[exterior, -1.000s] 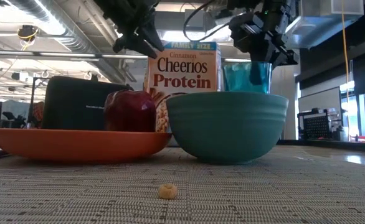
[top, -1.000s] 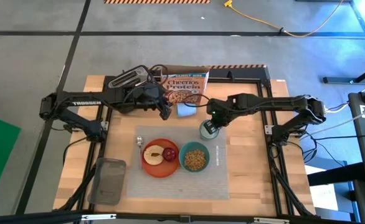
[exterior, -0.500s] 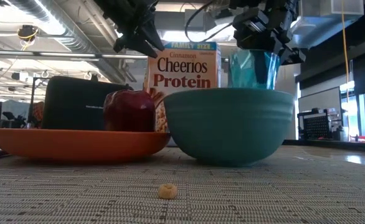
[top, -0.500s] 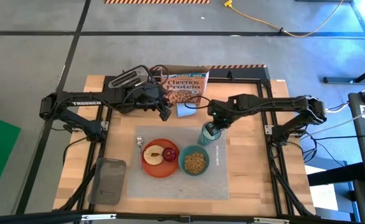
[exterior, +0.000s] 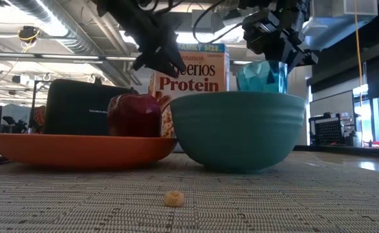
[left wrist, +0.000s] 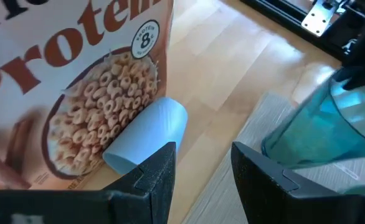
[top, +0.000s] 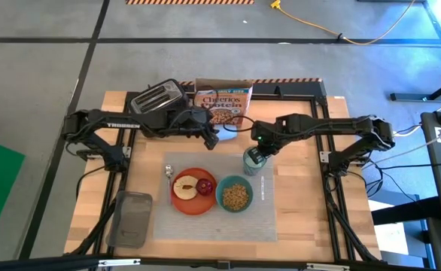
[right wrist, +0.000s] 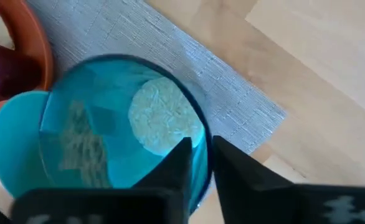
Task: Arrange a breakfast setting
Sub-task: Put the blue glass of milk on the gray table mat to the top right of the blue bowl, then move the blue cup to the top right of the table
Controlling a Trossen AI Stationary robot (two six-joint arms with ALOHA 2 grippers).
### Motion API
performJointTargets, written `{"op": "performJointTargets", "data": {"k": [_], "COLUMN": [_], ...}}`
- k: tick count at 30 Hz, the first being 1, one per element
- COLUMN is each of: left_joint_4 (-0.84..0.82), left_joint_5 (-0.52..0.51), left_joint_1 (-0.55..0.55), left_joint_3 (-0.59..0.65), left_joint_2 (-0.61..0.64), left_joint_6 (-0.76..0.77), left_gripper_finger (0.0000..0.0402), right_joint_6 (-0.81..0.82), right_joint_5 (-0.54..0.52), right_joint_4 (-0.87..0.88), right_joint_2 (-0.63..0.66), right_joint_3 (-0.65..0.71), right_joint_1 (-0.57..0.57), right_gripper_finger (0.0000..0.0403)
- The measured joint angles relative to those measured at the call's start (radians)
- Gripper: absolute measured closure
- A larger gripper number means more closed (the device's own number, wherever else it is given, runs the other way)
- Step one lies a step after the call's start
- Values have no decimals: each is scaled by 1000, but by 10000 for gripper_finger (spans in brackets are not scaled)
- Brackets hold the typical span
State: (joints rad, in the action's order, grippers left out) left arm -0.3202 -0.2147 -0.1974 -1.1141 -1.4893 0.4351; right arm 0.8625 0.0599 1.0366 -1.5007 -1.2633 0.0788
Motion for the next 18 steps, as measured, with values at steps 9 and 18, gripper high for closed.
{"op": "performJointTargets", "data": {"k": [9, 18], "left_joint_4": [41, 47], "left_joint_5": [-34, 32], "left_joint_1": [-1, -50], "left_joint_3": [-2, -1], "left_joint_2": [-71, -199], "left_joint_6": [69, 274], "left_gripper_finger": [252, 252], "right_joint_6": [-3, 18], "right_joint_5": [-9, -79], "right_joint_4": [-17, -73], "right_joint_2": [15, 154], "right_joint_3": [0, -35], "right_joint_1": [0, 0], "right_gripper_finger": [270, 228]}}
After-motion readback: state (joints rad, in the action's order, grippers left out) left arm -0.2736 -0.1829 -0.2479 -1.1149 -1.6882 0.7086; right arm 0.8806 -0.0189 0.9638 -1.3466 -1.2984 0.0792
